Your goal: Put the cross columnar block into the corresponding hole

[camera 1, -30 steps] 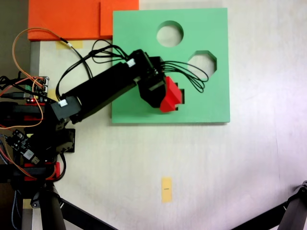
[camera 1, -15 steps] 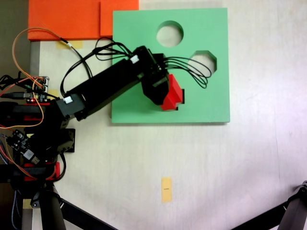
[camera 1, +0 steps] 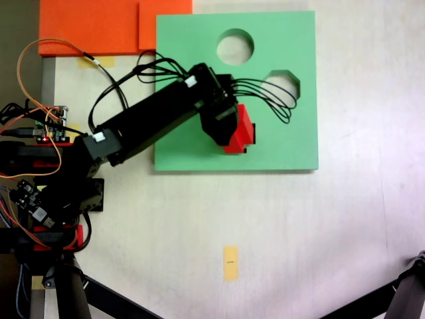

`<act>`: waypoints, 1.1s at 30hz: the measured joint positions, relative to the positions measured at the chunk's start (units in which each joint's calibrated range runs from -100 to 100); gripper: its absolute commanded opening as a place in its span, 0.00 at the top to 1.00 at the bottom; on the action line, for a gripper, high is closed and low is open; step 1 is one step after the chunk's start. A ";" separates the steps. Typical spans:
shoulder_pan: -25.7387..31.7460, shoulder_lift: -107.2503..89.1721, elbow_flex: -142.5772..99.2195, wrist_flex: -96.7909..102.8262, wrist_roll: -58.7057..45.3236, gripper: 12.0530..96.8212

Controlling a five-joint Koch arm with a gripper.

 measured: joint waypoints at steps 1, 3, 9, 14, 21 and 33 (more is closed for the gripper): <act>0.00 0.27 0.00 0.00 0.10 0.67; 0.00 0.41 0.00 0.00 0.24 0.67; -0.24 1.78 0.10 0.00 0.83 0.67; -0.34 2.19 0.20 0.00 1.32 0.67; -0.29 2.87 0.20 0.00 1.32 0.67; -0.05 4.65 0.00 0.10 -0.15 0.64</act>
